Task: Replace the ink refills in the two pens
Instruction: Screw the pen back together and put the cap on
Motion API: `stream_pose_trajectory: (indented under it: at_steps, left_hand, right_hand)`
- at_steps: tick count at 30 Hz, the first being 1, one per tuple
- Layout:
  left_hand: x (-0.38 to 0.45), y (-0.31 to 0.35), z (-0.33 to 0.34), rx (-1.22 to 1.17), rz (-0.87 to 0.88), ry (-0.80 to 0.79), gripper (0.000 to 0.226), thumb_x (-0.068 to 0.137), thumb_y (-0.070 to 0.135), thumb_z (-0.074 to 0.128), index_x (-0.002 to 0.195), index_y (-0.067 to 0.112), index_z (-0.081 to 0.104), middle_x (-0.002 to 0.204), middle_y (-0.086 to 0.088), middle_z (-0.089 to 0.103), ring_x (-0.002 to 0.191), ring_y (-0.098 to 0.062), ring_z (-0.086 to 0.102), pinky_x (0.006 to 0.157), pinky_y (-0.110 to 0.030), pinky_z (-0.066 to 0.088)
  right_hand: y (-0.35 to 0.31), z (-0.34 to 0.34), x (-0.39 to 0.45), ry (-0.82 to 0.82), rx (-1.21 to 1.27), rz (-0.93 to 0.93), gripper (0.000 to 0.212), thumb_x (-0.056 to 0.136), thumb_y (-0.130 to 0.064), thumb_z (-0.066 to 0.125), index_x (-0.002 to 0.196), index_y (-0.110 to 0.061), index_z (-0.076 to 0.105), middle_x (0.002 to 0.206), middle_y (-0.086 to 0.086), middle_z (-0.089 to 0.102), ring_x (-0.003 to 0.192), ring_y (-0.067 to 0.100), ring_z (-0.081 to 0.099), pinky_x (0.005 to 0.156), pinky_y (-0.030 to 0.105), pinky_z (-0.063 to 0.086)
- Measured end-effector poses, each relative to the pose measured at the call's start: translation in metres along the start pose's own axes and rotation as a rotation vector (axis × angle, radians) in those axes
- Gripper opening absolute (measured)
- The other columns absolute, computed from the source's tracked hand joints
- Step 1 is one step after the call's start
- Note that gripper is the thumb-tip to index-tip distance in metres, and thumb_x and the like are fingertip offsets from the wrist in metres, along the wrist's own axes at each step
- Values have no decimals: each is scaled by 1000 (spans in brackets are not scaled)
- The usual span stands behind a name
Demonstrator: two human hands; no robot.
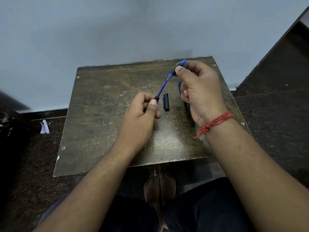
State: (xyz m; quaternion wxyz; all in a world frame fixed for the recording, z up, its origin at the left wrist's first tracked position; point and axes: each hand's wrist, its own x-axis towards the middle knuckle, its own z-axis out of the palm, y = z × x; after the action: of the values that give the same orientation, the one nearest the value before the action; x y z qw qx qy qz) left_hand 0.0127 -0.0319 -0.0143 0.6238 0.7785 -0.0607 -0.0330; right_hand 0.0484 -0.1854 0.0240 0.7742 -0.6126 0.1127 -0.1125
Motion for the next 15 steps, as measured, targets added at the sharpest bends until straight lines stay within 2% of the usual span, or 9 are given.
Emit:
stream_pose_trajectory:
  at_steps: [3,6,11,15]
  left_hand:
    - [1,-1,0,2,-5,4,15,105,27,46,93,33,54,72,9,63,54,-4,45,55,-28,38]
    - [1,-1,0,5,-5,7,16,105,28,45,93,33,54,71,10,63,53,-2,45,54,-25,38]
    - [1,-1,-1,22,-7,25,16,105,28,45,93,34,54,71,11,64,55,-2,46,57,-29,40]
    - [1,1,-1,20,-6,36,17,106,25,45,93,31,55,71,10,64,52,0,45,53,-22,39]
  right_hand:
    - [3,0,1,-29,-54,-31,9,90,-5,67,88,-15,66,86,9,67,45,-3,49,44,8,35]
    - [6,0,1,-73,-101,-48,9,88,-7,69,89,-16,69,87,9,67,47,-3,51,46,7,37]
    - [8,-2,3,-88,-165,-49,8,88,-9,69,94,-14,71,84,5,67,47,-3,52,46,7,37]
    - [8,0,0,-125,-219,-42,9,89,-8,68,96,-12,71,84,9,66,47,-2,50,47,8,37]
